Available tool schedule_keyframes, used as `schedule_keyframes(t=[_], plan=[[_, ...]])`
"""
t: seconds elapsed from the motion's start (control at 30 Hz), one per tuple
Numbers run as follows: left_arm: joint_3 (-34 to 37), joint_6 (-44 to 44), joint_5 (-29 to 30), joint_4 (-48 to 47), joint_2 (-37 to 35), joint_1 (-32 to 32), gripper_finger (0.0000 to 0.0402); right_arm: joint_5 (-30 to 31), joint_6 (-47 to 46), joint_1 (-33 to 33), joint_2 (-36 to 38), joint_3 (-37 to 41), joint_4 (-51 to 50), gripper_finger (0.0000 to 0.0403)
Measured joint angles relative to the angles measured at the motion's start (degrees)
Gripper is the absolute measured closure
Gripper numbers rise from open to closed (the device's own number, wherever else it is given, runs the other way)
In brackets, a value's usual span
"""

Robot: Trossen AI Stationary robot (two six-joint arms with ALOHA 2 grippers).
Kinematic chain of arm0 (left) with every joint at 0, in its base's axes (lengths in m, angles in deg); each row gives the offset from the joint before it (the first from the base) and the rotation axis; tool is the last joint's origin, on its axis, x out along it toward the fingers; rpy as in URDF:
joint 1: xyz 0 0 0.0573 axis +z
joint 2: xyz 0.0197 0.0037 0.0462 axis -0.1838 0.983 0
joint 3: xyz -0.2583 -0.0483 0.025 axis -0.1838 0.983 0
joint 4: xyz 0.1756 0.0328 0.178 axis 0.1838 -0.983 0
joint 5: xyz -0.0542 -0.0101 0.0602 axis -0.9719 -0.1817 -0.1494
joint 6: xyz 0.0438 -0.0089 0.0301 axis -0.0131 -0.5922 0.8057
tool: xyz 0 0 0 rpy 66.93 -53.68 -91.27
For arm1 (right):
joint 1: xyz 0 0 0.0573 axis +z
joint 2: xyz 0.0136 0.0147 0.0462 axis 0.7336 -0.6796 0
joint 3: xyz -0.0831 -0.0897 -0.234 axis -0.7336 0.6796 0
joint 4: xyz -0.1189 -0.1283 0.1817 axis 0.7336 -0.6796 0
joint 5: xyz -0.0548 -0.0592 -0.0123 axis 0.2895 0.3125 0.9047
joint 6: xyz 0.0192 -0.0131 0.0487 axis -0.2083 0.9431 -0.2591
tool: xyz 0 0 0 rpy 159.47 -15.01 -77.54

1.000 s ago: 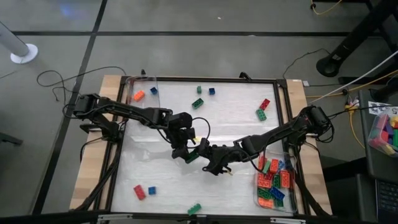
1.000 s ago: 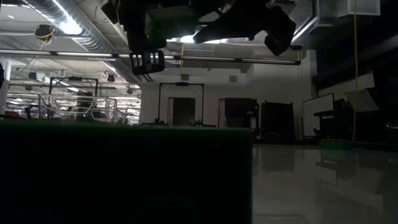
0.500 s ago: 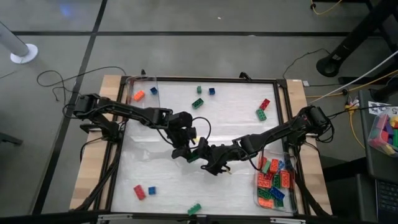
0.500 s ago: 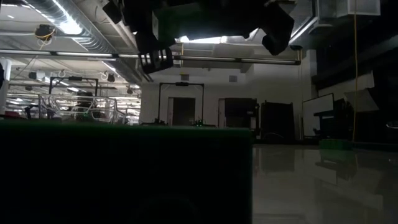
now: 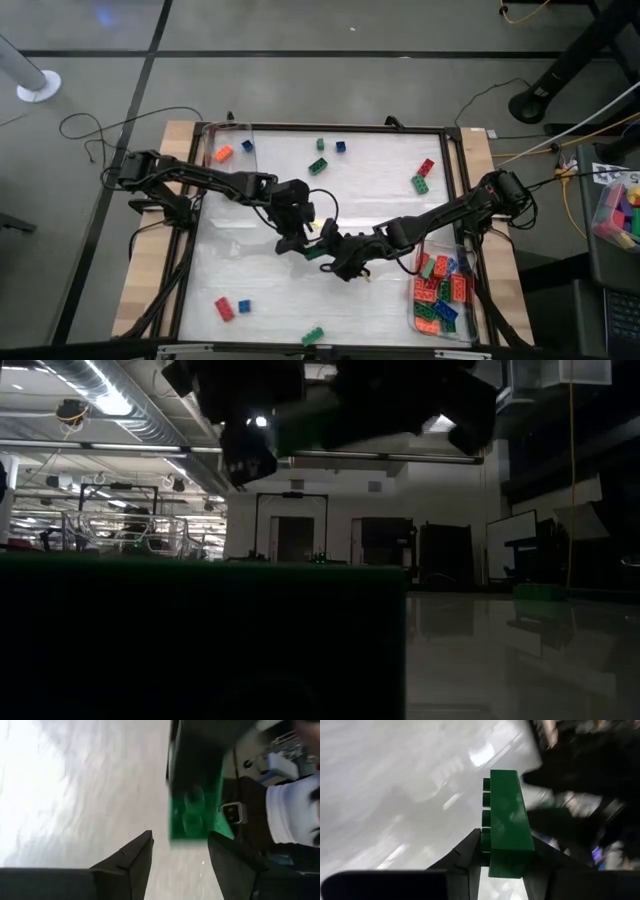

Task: Sort blocks by size
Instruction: Put the 8 stud green game piece into the bottom transparent bin

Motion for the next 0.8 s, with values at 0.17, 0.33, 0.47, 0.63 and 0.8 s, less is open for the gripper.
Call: schedule_keyframes(t=[0.17,0.33,0.47,0.63,0.8], plan=[[0.0,1.36,-0.15,-7.7,0.0,2.17,0.022,4.02,-8.24,1.36,0.95,0.0,-9.47,0.0306],[0.0,5.97,0.07,-9.7,-0.02,3.02,0.022,10.65,-18.52,4.95,3.72,0.0,-21.49,0.0304],[0.02,10.33,0.35,-9.3,-0.02,2.84,0.022,13.26,-33.52,8.04,7.52,0.0,-33.06,0.0292],[0.02,11.6,0.38,-9.31,-0.02,2.83,0.022,11.78,-56.19,12.3,12.16,0.0,-47.64,0.0304],[0.02,11.55,0.4,-9.42,-0.02,2.85,0.022,6.08,-76.1,17.94,15.35,-0.04,-59.58,0.03]])
